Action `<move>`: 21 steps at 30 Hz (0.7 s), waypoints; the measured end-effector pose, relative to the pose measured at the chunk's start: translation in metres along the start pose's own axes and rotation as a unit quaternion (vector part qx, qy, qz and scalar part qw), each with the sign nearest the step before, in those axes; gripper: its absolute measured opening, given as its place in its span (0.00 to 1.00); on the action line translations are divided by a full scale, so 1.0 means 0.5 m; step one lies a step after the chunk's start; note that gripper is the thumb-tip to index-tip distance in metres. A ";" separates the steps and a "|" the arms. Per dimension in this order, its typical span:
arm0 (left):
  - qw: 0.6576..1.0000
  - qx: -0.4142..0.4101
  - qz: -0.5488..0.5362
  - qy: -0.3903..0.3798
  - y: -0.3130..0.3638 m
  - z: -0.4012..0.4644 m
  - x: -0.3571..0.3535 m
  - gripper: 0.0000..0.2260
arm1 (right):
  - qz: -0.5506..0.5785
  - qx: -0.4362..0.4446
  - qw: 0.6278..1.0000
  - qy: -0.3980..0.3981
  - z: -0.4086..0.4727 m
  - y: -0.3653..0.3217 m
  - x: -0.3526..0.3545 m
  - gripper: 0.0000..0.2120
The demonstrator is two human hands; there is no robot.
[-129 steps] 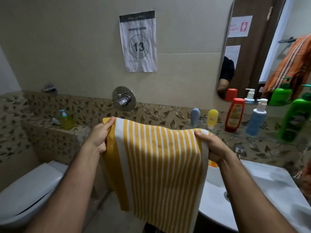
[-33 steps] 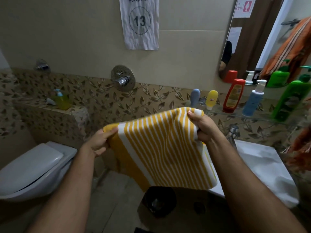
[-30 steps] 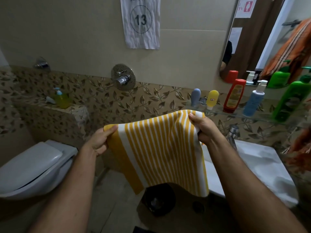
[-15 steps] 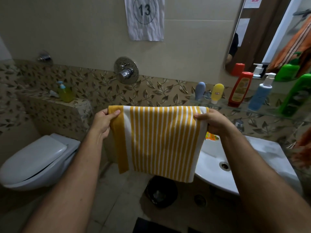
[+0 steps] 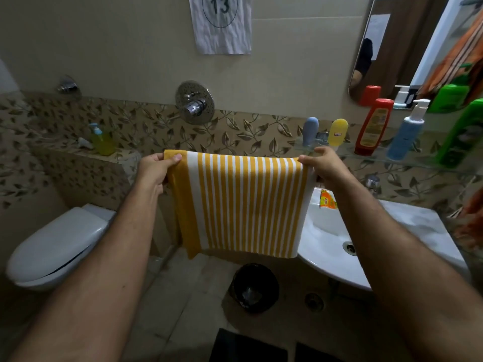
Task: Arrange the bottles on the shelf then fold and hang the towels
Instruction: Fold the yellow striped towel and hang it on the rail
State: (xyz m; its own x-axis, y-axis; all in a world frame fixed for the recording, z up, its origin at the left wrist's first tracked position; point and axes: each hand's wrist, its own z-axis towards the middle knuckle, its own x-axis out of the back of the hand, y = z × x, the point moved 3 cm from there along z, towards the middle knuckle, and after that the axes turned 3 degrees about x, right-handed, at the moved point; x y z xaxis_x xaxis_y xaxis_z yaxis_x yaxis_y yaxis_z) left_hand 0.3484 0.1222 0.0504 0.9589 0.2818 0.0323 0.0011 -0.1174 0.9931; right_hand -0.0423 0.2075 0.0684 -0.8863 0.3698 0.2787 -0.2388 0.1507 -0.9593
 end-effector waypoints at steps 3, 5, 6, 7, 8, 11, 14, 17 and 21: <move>0.999 -0.003 -0.024 0.037 0.018 -0.002 0.000 0.21 | 0.055 0.008 0.998 -0.019 0.002 -0.011 0.002 0.28; 0.999 -0.004 -0.026 0.036 0.023 -0.003 0.000 0.21 | 0.073 0.025 0.996 -0.049 0.002 -0.021 0.005 0.26; 0.999 -0.003 -0.026 0.035 0.026 -0.004 0.002 0.21 | 0.075 0.036 0.994 -0.068 0.002 -0.027 0.007 0.26; 0.999 -0.003 -0.022 0.033 0.031 -0.004 0.004 0.21 | 0.070 0.048 0.993 -0.083 0.000 -0.032 0.008 0.26; 1.000 -0.004 -0.015 0.027 0.035 -0.005 0.007 0.22 | 0.055 0.063 0.992 -0.090 0.000 -0.037 0.010 0.25; 0.998 -0.039 0.040 -0.004 0.051 -0.006 0.010 0.25 | -0.032 0.117 0.990 -0.075 -0.003 -0.049 0.013 0.12; 0.989 -0.103 0.101 -0.022 0.057 -0.011 0.004 0.26 | -0.088 0.153 0.983 -0.052 -0.007 -0.052 0.018 0.10; 0.985 -0.129 0.118 -0.001 0.055 -0.015 0.001 0.24 | -0.148 0.175 0.973 -0.042 -0.014 -0.053 0.020 0.14; 0.969 -0.161 0.185 0.041 0.048 -0.016 0.002 0.20 | -0.218 0.180 0.959 -0.023 -0.016 -0.055 0.023 0.12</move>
State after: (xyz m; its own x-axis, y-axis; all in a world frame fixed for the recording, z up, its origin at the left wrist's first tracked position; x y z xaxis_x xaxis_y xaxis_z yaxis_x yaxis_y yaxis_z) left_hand 0.3470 0.1274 0.0749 0.8511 0.3537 0.3880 -0.4393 0.0751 0.8952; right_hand -0.0428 0.2149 0.0982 -0.6856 0.3010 0.6628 -0.7049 -0.0470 -0.7078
